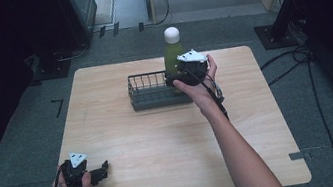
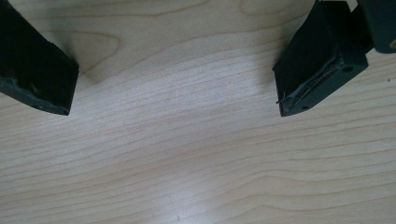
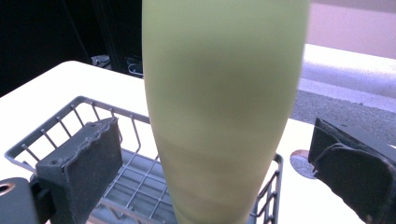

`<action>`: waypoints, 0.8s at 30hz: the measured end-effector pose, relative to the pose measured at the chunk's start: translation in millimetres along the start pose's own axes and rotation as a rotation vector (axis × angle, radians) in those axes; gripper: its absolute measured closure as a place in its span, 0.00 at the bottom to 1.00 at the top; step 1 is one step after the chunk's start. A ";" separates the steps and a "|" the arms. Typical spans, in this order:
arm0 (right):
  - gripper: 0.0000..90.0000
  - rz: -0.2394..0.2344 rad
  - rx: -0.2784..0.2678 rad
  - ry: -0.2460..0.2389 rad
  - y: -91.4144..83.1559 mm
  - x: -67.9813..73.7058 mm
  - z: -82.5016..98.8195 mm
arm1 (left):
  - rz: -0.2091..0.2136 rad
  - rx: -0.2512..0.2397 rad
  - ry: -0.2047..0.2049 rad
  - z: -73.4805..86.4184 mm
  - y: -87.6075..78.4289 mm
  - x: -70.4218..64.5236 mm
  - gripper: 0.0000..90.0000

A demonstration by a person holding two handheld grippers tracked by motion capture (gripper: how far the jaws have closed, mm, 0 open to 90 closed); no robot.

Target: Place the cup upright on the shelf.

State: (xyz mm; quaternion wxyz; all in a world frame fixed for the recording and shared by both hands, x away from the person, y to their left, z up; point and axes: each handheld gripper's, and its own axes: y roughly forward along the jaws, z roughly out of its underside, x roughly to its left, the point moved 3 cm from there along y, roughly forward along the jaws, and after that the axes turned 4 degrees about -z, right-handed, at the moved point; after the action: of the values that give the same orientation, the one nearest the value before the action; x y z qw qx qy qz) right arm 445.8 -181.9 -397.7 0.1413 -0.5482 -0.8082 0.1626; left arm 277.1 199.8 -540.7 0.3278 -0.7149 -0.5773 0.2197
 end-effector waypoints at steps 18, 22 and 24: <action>0.01 -0.005 -0.010 0.002 -44.7 -12.2 24.0 | 0.000 0.000 0.000 0.0 0.0 0.0 0.00; 0.01 0.003 -0.010 0.007 -51.1 -16.1 29.0 | 0.000 0.000 0.000 0.0 0.0 0.0 0.00; 0.01 0.008 -0.012 0.010 -57.9 -20.2 34.6 | 0.000 0.000 0.000 0.0 0.0 0.0 0.00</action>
State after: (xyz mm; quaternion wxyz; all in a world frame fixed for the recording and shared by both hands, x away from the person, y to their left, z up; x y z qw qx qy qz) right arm 390.3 -224.5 -405.9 0.1414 -0.5532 -0.8061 0.1557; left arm 277.1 199.8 -540.8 0.3276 -0.7149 -0.5774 0.2196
